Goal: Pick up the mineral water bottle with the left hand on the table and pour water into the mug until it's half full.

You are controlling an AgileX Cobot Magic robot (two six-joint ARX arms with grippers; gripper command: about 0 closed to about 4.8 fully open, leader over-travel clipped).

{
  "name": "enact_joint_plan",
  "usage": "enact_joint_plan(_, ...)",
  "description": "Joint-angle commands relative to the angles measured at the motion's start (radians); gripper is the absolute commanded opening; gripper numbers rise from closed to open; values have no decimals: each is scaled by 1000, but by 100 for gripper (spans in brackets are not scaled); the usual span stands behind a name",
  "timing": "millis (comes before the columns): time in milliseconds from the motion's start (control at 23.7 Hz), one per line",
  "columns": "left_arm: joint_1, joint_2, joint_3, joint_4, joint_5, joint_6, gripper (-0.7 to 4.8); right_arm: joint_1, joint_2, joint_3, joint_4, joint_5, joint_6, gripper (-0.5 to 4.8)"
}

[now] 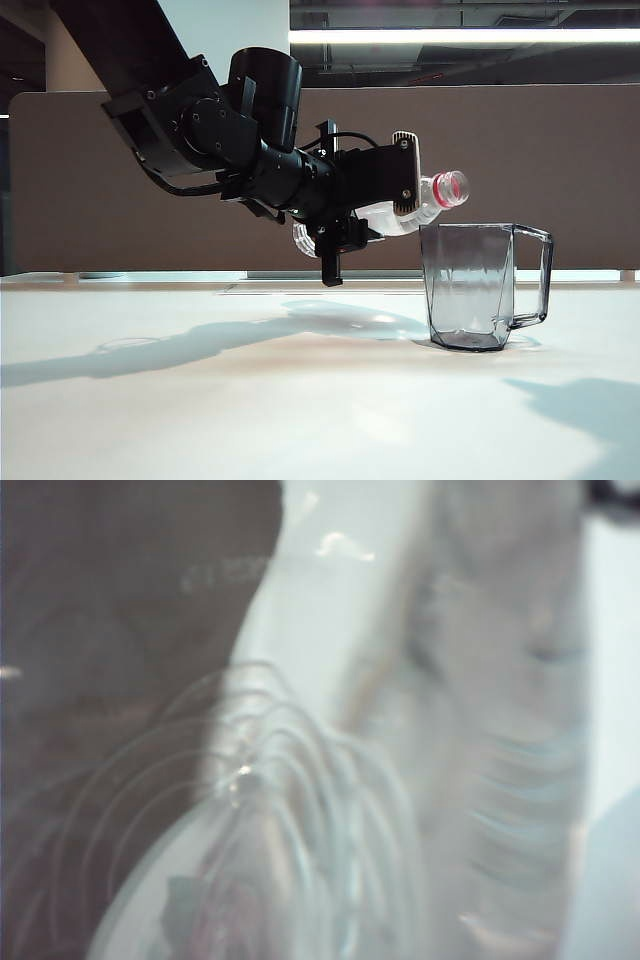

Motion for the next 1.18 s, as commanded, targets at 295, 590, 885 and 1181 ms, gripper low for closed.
enact_joint_plan(295, -2, -9, 12, 63, 3, 82, 174, 0, -1, 7, 16, -4, -3, -2)
enact_joint_plan(590, -3, -9, 12, 70, 4, 104, 175, 0, -1, 7, 16, -4, -4, -2)
enact_joint_plan(885, -3, -9, 13, 71, 3, 130, 174, 0, -1, 7, 16, -4, -4, -2)
enact_joint_plan(1181, -3, -10, 15, 77, 3, 130, 175, 0, -1, 7, 13, -4, -3, -2)
